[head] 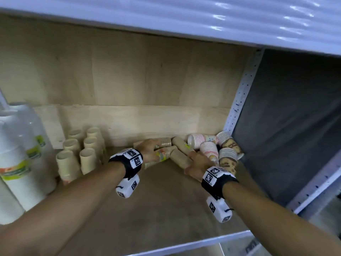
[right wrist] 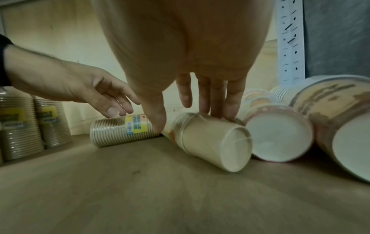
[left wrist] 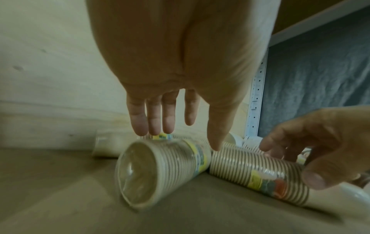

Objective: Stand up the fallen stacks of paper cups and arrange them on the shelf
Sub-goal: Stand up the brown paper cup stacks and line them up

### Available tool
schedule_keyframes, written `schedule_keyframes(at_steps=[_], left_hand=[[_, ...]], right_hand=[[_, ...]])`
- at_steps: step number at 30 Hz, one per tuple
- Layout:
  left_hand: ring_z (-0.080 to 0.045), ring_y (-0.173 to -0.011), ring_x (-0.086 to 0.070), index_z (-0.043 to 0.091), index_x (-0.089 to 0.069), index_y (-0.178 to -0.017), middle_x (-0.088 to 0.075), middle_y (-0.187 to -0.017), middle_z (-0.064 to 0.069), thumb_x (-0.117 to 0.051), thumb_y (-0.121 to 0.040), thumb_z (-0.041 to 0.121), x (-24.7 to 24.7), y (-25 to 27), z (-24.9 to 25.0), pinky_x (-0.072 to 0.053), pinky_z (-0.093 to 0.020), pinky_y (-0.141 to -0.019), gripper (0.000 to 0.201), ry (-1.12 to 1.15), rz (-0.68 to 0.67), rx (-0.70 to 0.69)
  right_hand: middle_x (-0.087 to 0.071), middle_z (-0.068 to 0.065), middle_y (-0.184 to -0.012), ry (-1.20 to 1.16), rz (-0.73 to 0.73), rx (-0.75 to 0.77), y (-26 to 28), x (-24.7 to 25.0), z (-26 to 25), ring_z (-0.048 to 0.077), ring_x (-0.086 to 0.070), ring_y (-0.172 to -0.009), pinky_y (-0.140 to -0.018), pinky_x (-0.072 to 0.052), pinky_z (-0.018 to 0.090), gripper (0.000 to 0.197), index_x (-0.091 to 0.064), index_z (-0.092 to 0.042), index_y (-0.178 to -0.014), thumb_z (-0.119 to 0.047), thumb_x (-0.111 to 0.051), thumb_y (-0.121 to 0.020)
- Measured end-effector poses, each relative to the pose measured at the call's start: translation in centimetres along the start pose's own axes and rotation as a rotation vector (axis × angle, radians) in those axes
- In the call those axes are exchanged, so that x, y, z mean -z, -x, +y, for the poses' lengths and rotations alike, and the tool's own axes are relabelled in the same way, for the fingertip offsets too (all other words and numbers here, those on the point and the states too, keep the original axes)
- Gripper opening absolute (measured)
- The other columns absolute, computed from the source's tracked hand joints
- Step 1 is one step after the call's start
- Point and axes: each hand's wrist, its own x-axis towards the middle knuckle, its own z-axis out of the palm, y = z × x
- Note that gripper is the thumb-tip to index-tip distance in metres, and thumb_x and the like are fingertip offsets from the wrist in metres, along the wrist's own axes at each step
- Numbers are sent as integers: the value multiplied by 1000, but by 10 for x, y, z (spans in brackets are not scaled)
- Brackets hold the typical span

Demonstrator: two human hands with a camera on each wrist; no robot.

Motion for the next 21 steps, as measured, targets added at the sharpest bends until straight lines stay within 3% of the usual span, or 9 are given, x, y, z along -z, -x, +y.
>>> schedule_keyframes(at_steps=[3,8,13,21], left_hand=[[-18,-107,-57,20,-56,-132,-60,-129,-3,-78,-78,26,-9,-6,-1,-39,-22,-79,59,-7,-23,-3],[-23,-119,-54,23,-48,-138,-52,-136,-4,-80,-76,25,-22,-12,-6,-46,-29,-91,70,-61,-18,1],[-26,-122,-54,21,-36,-147,-51,-139,-7,-80,-77,17,-31,-16,-11,-47,-31,-95,82,-60,-34,23],[-28,-121,-54,22,-34,-148,-50,-140,-9,-80,-77,14,-34,-21,-17,-48,-31,-95,85,-65,-52,25]], right_hand=[[-46,9,-131,7,17,12,-4,-8,6,29,-52,-116,-79,-42,31,68,-45,-18,-135,-43,-72,-78],[-44,10,-136,32,16,32,-7,-10,9,30,-53,-119,-89,-46,35,72,-41,-18,-141,-37,-73,-80],[-48,9,-135,43,-28,46,-7,-9,8,29,-54,-118,-85,-47,34,76,-40,-17,-140,-32,-78,-76],[-49,10,-137,36,-36,42,-8,-7,6,27,-54,-121,-86,-44,29,73,-39,-13,-142,-23,-77,-80]])
